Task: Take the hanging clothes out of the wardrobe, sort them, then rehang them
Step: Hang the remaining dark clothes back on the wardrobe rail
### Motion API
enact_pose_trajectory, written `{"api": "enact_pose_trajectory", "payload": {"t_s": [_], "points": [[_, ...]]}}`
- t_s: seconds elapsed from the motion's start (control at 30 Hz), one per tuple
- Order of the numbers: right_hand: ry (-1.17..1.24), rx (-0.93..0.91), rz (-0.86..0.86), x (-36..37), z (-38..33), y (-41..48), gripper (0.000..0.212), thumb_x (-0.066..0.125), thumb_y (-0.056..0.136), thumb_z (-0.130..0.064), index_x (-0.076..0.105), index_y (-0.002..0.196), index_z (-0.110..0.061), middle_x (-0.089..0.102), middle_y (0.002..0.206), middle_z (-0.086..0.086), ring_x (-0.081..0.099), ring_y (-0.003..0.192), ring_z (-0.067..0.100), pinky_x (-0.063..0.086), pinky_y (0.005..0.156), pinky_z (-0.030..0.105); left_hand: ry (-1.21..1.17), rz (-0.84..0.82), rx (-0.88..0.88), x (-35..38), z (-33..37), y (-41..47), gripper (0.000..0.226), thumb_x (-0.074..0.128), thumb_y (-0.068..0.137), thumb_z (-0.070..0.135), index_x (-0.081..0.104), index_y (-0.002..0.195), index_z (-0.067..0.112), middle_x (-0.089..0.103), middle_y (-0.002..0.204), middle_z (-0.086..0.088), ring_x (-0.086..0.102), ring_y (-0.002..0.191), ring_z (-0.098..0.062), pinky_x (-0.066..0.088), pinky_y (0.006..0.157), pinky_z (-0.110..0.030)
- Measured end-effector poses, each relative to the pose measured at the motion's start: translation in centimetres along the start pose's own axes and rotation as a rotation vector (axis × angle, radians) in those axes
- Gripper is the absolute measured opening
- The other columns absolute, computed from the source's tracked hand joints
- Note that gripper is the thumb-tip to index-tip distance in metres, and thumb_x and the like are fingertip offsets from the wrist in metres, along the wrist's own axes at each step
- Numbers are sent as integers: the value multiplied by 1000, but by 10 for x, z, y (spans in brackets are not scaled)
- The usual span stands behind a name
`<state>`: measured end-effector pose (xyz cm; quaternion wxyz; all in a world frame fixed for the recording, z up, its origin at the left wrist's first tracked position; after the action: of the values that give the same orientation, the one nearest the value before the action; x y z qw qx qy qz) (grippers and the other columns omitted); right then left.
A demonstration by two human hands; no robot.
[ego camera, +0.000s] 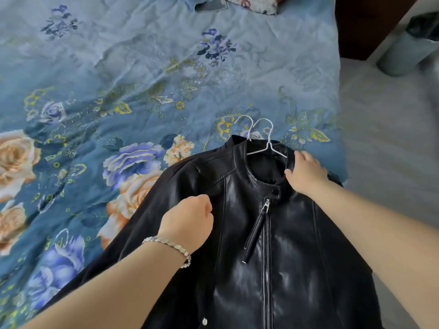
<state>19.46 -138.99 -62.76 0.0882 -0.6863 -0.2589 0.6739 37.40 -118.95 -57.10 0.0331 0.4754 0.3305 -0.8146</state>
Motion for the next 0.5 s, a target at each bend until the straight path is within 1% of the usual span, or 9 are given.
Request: {"api": "enact_pose_trajectory", "payload": {"t_s": [0.07, 0.1, 0.17, 0.23, 0.3, 0.33, 0.37, 0.43, 0.5], "points": [[-23, 43, -52, 14, -1, 26, 65, 39, 98, -34, 7, 149, -9, 11, 157, 6, 13, 145, 24, 18, 113, 45, 10, -10, -7, 7, -2, 18, 24, 37, 96, 19, 57, 110, 21, 61, 101, 5, 58, 85, -16, 43, 70, -26], [-19, 71, -77, 22, -2, 36, 64, 38, 99, -35, 8, 149, -9, 13, 157, 7, 15, 144, 24, 17, 113, 45, 12, -21, -10, 10, -3, 26, 24, 37, 96, 19, 57, 110, 21, 62, 99, 5, 58, 83, -16, 44, 70, -27], [3, 117, -43, 31, 1, 49, 54, 40, 98, -34, 25, 142, -6, 32, 148, 11, 33, 135, 28, 24, 108, 44, 13, -42, -27, 15, -8, 37, 24, 37, 96, 19, 57, 109, 21, 61, 94, 4, 59, 81, -17, 46, 71, -27], [23, 138, 113, 26, 5, 52, 36, 42, 98, -30, 46, 121, -3, 54, 125, 15, 51, 114, 34, 38, 92, 40, 14, -50, -52, 19, -14, 44, 24, 37, 96, 19, 58, 108, 21, 61, 91, 5, 60, 81, -16, 47, 70, -26], [67, 106, 258, 17, 7, 47, 30, 40, 98, -31, 51, 96, -3, 62, 99, 16, 56, 86, 36, 39, 68, 35, 10, -51, -73, 21, -21, 46, 24, 37, 96, 19, 59, 106, 21, 61, 89, 6, 57, 75, -14, 45, 64, -23], [101, 83, 318, 12, 8, 41, 32, 39, 99, -33, 49, 86, -5, 60, 88, 15, 51, 75, 34, 34, 60, 33, 3, -50, -81, 22, -23, 45, 24, 37, 96, 19, 59, 106, 22, 60, 87, 6, 54, 70, -11, 42, 58, -21], [149, 67, 363, 7, 9, 35, 35, 39, 98, -36, 45, 80, -7, 57, 79, 13, 47, 69, 32, 30, 56, 31, -5, -49, -88, 21, -25, 43, 24, 37, 96, 19, 59, 106, 22, 59, 84, 8, 52, 66, -10, 38, 54, -20], [288, 81, 373, 1, 14, 22, 38, 44, 94, -41, 44, 72, -10, 50, 66, 4, 45, 67, 30, 30, 57, 30, -23, -48, -97, 19, -28, 37, 23, 38, 96, 19, 58, 106, 23, 56, 79, 9, 50, 64, -10, 36, 54, -21], [419, 87, 316, -5, 18, 9, 40, 53, 89, -41, 41, 62, -14, 45, 59, 0, 46, 68, 29, 31, 56, 31, -31, -58, -99, 14, -32, 25, 23, 38, 96, 19, 58, 107, 24, 57, 80, 8, 52, 67, -13, 40, 59, -24]]}}
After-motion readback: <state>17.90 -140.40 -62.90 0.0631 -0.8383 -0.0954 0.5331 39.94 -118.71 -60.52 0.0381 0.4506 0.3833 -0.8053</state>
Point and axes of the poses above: each hand's wrist, its own y-axis towards the middle knuckle, its own x-axis out of the palm, z = x × y, the point moved 7 cm from there along y, towards the middle knuckle
